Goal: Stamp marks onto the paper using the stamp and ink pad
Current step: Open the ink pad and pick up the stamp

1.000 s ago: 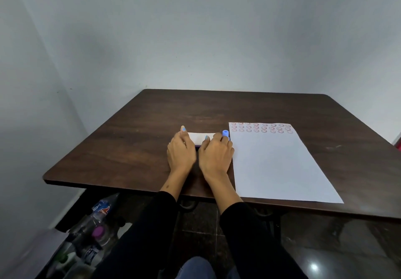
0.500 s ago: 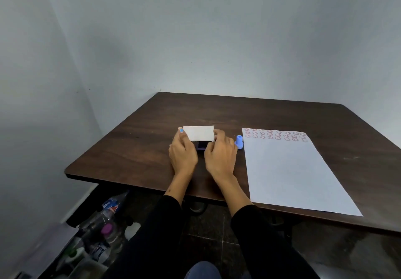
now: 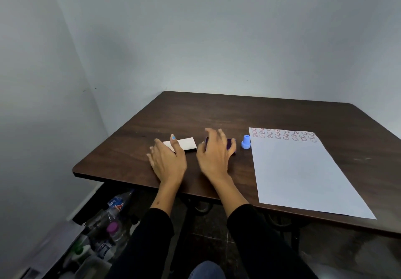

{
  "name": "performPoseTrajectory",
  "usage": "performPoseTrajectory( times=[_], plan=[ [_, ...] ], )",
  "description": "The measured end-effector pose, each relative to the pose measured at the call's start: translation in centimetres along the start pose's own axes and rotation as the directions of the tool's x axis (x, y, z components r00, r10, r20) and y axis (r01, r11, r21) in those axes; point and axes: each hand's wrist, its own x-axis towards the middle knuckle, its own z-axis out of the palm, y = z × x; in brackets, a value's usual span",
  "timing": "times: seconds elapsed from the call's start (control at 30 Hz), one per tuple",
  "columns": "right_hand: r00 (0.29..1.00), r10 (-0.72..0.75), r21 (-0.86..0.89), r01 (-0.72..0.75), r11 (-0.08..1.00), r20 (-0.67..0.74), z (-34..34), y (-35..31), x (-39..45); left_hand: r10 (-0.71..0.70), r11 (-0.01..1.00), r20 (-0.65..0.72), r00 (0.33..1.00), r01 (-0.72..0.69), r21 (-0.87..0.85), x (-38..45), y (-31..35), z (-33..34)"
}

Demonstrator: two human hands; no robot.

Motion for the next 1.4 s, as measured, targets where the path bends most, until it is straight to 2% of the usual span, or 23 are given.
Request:
performPoseTrajectory(
  times=[0.07, 0.13, 0.2, 0.3, 0.4, 0.47, 0.53, 0.6, 0.7, 0.87, 1.4],
  plan=[
    [0.962, 0.048, -0.015, -0.054, 0.998, -0.270, -1.3, 0.6, 0.7, 0.111, 0.994, 0.005, 0.994, -0.111, 0.016, -0.1, 0.2, 0.2],
    [0.899, 0.102, -0.052, -0.137, 0.989, -0.425, -3.1, 1.9, 2.0, 0.238, 0.971, 0.039, 0.971, -0.238, 0.002, -0.4, 1.1, 0.9],
    [0.898, 0.203, -0.069, -0.249, 0.966, -0.389, -4.9, 3.3, 3.4, 0.356, 0.934, 0.110, 0.928, -0.355, -0.025, -0.9, 2.4, 2.1],
    [0.919, 0.340, -0.143, -0.371, 0.918, -0.200, -6.1, 5.6, 4.7, 0.512, 0.855, 0.229, 0.828, -0.517, -0.044, -1.6, 4.8, 4.6],
    [0.941, 0.324, -0.040, -0.329, 0.943, -0.098, -6.4, 7.3, 4.9, 0.616, 0.772, 0.289, 0.732, -0.635, -0.036, -2.1, 6.6, 7.0],
    [0.949, 0.274, 0.096, -0.262, 0.960, -0.156, -6.4, 8.0, 4.5, 0.653, 0.740, 0.296, 0.697, -0.671, -0.053, -2.4, 6.8, 8.2],
    [0.937, 0.244, 0.275, -0.173, 0.946, -0.250, -6.6, 8.3, 4.1, 0.671, 0.726, 0.286, 0.684, -0.685, -0.064, -2.4, 6.4, 8.9],
    [0.926, 0.232, 0.351, -0.120, 0.929, -0.298, -6.5, 8.4, 4.0, 0.656, 0.747, 0.246, 0.714, -0.661, -0.073, -2.1, 5.9, 9.4],
    [0.942, 0.201, 0.332, -0.105, 0.937, -0.270, -6.2, 8.2, 4.1, 0.594, 0.801, 0.225, 0.773, -0.593, -0.077, -1.7, 5.7, 9.5],
    [0.958, 0.192, 0.321, -0.117, 0.940, -0.214, -6.1, 7.8, 4.2, 0.637, 0.771, 0.213, 0.741, -0.621, -0.144, -1.8, 5.8, 9.4],
    [0.959, 0.222, 0.453, -0.121, 0.883, -0.177, -6.2, 7.8, 3.8, 0.610, 0.793, 0.250, 0.752, -0.578, -0.194, -1.7, 5.9, 8.5]
  ],
)
